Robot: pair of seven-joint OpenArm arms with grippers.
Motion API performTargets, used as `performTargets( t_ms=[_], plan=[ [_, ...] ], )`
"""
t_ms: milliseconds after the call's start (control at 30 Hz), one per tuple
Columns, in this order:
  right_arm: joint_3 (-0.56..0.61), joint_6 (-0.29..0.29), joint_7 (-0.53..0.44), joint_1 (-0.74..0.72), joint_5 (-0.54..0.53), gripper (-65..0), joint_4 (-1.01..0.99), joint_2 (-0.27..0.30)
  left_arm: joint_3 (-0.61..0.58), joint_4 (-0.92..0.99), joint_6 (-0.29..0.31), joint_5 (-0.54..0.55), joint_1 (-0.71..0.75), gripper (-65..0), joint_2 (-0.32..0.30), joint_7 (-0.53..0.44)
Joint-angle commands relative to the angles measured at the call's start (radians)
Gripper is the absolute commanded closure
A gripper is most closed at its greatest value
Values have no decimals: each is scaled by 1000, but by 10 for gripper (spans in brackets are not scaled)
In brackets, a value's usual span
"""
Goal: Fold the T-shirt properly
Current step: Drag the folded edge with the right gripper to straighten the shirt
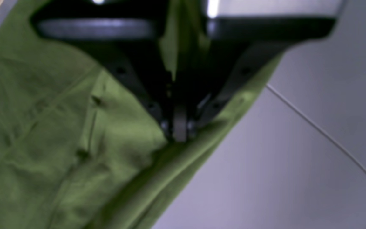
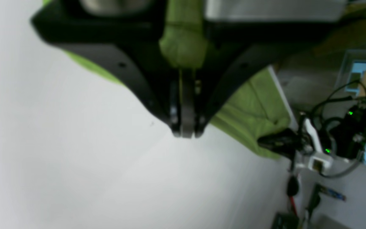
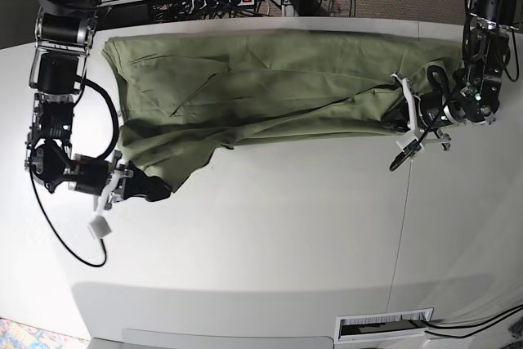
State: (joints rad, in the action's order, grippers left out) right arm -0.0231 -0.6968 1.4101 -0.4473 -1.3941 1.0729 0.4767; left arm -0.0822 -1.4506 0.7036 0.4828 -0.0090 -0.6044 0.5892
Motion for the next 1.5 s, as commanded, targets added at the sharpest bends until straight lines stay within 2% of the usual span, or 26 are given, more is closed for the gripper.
performTargets(
  t_ms=[0, 133, 400, 567, 767, 933, 1067, 1200, 1333, 1467],
  plan=[
    [-4, -1, -14, -15, -47, 0, 17, 27, 6, -6, -5, -11, -8, 0, -16, 12],
    [-4, -1, -14, 29, -89, 0, 17, 53, 6, -6, -5, -11, -8, 0, -16, 6],
    [-3, -1, -14, 130, -89, 0, 20, 52, 6, -6, -5, -16, -7, 0, -16, -14],
    [-3, -1, -14, 192, -89, 0, 76, 31, 6, -6, -5, -19, -8, 0, -16, -15],
    [6, -1, -14, 288, -89, 0, 235, -20, 6, -6, -5, -19, -8, 0, -11, -14],
    [80, -1, -14, 360, -89, 0, 323, -17, 6, -6, -5, -21, -7, 0, -10, -14],
    [95, -1, -14, 378, -77, 0, 328, -15, 6, -6, -5, -27, -7, 0, -10, -14],
    [95, -1, -14, 384, -43, 0, 328, 13, 6, -6, -5, -39, -7, 0, -10, -14],
    [95, -1, -14, 393, -41, 0, 328, 84, 6, -6, -5, -64, -7, 0, -11, -14],
    [95, -1, -14, 405, -83, 0, 328, 149, 6, -6, -5, -64, -8, 0, -10, -15]
  ],
)
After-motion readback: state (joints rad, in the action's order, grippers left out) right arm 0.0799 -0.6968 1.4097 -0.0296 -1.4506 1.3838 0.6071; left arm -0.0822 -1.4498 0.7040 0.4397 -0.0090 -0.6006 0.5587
